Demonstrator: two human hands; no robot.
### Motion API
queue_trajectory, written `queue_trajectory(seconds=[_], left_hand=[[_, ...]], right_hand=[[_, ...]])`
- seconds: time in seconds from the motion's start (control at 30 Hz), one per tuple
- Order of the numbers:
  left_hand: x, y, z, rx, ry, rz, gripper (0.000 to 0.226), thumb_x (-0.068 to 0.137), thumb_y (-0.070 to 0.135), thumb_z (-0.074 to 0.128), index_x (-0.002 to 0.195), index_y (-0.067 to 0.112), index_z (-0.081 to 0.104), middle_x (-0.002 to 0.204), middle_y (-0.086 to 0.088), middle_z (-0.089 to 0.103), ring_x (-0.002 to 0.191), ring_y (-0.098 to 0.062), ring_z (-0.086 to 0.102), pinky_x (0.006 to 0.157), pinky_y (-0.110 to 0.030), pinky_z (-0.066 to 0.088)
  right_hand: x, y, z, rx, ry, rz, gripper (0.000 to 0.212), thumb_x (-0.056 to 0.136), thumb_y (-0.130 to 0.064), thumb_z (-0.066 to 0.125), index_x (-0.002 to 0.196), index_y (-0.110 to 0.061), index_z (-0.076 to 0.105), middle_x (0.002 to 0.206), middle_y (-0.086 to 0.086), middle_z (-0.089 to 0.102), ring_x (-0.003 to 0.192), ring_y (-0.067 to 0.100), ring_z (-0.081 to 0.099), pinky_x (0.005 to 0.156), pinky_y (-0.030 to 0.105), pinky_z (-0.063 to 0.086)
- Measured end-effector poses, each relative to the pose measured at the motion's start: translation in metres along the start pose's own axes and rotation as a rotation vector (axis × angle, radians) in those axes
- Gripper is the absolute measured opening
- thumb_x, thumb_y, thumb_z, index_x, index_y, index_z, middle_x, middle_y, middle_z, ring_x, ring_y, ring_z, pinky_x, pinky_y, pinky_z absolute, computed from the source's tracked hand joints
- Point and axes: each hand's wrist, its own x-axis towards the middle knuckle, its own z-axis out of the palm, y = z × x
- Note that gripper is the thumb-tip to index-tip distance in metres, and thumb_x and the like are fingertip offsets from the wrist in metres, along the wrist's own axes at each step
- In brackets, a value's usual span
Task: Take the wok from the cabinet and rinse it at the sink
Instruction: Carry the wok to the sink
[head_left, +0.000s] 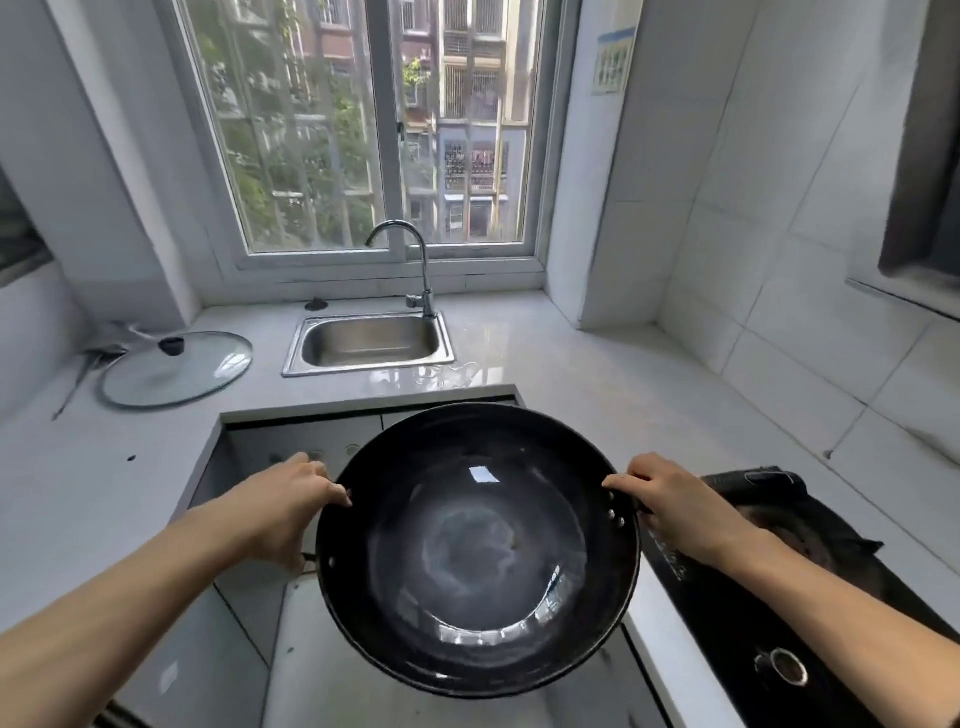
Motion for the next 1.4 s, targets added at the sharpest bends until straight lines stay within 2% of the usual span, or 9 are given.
queue_trajectory(seconds=[0.17,0.27,0.5,0.7,0.9,1.03,1.13,1.27,1.4], left_hand=[[0.046,-0.072,0.007,-0.015,0.018,0.005,0.087,0.062,0.041,0.080,0.140,0.039,0.041,0.127,0.008,0.046,0.117,-0.014,0.038,0.098,-0.028,0.042],[0.071,-0.113,0.009,-0.032,0.021,0.017,0.088,0.062,0.040,0.082,0.140,0.037,0.042,0.126,0.008,0.047,0.116,-0.015,0.038,0.098,-0.026,0.040],[0.128,-0.180,0.015,-0.076,-0.007,0.022,0.088,0.058,0.039,0.079,0.138,0.037,0.044,0.123,0.009,0.047,0.116,-0.014,0.039,0.098,-0.026,0.041],[0.199,-0.219,0.014,-0.082,-0.072,0.014,0.089,0.056,0.044,0.078,0.138,0.039,0.044,0.124,0.009,0.047,0.115,-0.014,0.039,0.097,-0.028,0.042],[0.276,-0.259,-0.001,-0.063,-0.136,-0.033,0.088,0.055,0.046,0.074,0.137,0.039,0.044,0.121,0.009,0.047,0.113,-0.014,0.039,0.094,-0.029,0.044],[0.313,-0.290,-0.014,-0.050,-0.127,-0.081,0.092,0.054,0.042,0.078,0.139,0.039,0.043,0.125,0.009,0.047,0.113,-0.015,0.038,0.095,-0.026,0.041],[0.331,-0.312,-0.014,-0.061,-0.101,-0.105,0.090,0.056,0.047,0.076,0.140,0.039,0.042,0.127,0.012,0.046,0.114,-0.012,0.038,0.094,-0.022,0.040],[0.355,-0.347,-0.005,-0.104,-0.116,-0.118,0.090,0.058,0.047,0.076,0.140,0.037,0.042,0.125,0.011,0.047,0.114,-0.013,0.038,0.096,-0.024,0.041],[0.382,-0.386,0.007,-0.130,-0.139,-0.128,0.090,0.057,0.035,0.074,0.141,0.036,0.041,0.124,0.009,0.048,0.115,-0.014,0.038,0.093,-0.029,0.045]], right_hand=[[0.077,-0.010,0.016,0.011,-0.026,0.005,0.067,0.057,0.015,0.069,0.114,-0.021,0.065,0.083,0.001,0.055,0.074,0.020,0.055,0.064,0.033,0.052],[0.125,-0.007,0.032,0.009,-0.031,0.007,0.068,0.056,0.013,0.072,0.112,-0.024,0.065,0.082,-0.002,0.054,0.071,0.019,0.055,0.060,0.033,0.052],[0.209,0.005,0.061,0.043,-0.088,0.020,0.063,0.064,0.004,0.072,0.114,-0.032,0.061,0.083,-0.005,0.052,0.077,0.018,0.054,0.065,0.035,0.051],[0.283,0.042,0.093,0.114,-0.104,0.001,0.055,0.067,0.000,0.075,0.113,-0.030,0.064,0.081,-0.004,0.053,0.074,0.018,0.055,0.063,0.034,0.052],[0.370,0.092,0.130,0.206,-0.082,-0.019,0.045,0.071,-0.009,0.078,0.109,-0.030,0.067,0.080,-0.009,0.048,0.073,0.013,0.052,0.064,0.024,0.044],[0.431,0.116,0.142,0.215,-0.087,-0.055,0.050,0.067,-0.006,0.080,0.110,-0.027,0.066,0.079,-0.008,0.049,0.071,0.008,0.043,0.063,0.026,0.047],[0.472,0.126,0.151,0.199,-0.097,-0.065,0.058,0.059,0.000,0.082,0.109,-0.025,0.067,0.079,-0.009,0.049,0.069,0.009,0.044,0.061,0.022,0.045],[0.524,0.130,0.163,0.195,-0.110,-0.100,0.058,0.058,0.000,0.085,0.106,-0.027,0.067,0.076,-0.010,0.047,0.065,0.010,0.047,0.055,0.025,0.049],[0.575,0.124,0.180,0.195,-0.097,-0.125,0.056,0.058,0.000,0.086,0.103,-0.028,0.067,0.074,-0.014,0.039,0.063,0.009,0.044,0.051,0.026,0.048]])
